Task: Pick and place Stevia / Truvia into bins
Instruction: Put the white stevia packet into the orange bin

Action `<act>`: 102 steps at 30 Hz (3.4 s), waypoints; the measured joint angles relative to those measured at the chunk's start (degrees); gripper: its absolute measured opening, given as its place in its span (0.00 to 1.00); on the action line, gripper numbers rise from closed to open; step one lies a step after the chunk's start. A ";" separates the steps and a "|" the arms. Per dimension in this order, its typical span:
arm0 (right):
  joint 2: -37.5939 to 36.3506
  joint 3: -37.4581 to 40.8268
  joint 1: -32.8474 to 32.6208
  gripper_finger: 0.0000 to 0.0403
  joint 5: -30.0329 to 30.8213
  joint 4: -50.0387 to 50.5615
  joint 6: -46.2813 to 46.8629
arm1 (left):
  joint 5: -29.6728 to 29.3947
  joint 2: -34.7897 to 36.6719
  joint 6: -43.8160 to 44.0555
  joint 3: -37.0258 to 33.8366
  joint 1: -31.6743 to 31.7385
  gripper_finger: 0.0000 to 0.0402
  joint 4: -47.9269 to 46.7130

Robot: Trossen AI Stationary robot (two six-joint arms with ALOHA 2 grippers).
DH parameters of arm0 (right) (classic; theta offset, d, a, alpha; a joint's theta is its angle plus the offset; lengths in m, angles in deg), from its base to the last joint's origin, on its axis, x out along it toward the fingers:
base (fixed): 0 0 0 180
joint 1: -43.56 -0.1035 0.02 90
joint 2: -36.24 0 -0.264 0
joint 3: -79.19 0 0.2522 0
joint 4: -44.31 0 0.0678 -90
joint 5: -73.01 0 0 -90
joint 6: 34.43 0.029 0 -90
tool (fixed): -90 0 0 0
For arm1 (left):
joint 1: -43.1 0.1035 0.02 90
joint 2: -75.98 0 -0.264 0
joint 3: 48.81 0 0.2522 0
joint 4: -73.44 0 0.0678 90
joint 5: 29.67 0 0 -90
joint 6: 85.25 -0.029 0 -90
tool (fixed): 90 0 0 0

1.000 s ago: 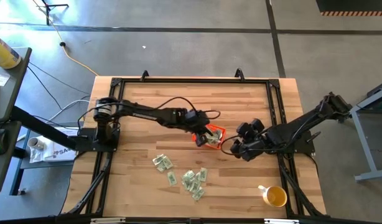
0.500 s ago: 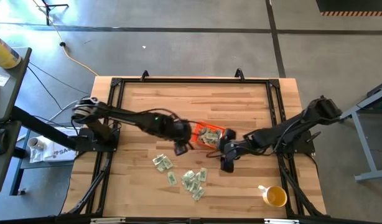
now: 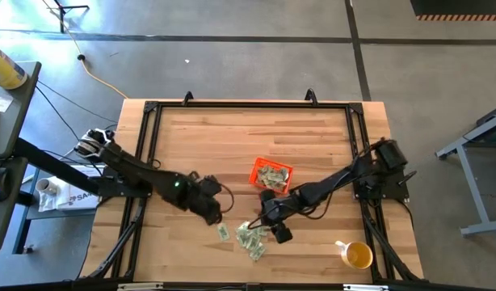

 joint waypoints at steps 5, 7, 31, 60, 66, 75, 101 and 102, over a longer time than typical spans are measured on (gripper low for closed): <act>3.54 -2.73 0.31 0.62 0.03 2.42 -0.21 | -0.32 -0.02 3.36 -0.47 -2.37 0.56 -0.72; 4.08 -2.85 0.35 0.62 -0.01 3.73 -0.19 | -0.38 -0.02 4.07 -0.48 -2.65 0.56 -1.71; 0.91 -2.57 0.07 0.03 6.07 17.04 17.56 | -4.08 -0.04 4.51 -0.44 -2.55 0.56 -5.69; -17.49 0.77 18.00 0.46 14.58 30.92 29.13 | 7.42 -0.09 1.44 -1.90 8.35 0.56 -0.74; -17.80 0.75 13.56 0.61 17.71 33.55 29.50 | 8.64 -2.01 2.57 -1.94 8.34 0.56 -1.82; -17.80 0.74 7.16 0.63 17.85 37.76 29.62 | 10.78 -4.20 -3.56 -1.94 5.77 0.56 -6.61; -17.80 0.68 -5.38 0.63 26.41 44.62 46.52 | 20.71 3.39 7.82 -27.27 -1.04 0.56 19.29; -17.80 0.68 -5.52 0.63 26.36 44.86 47.24 | 20.61 3.37 7.91 -27.27 -1.04 0.56 19.36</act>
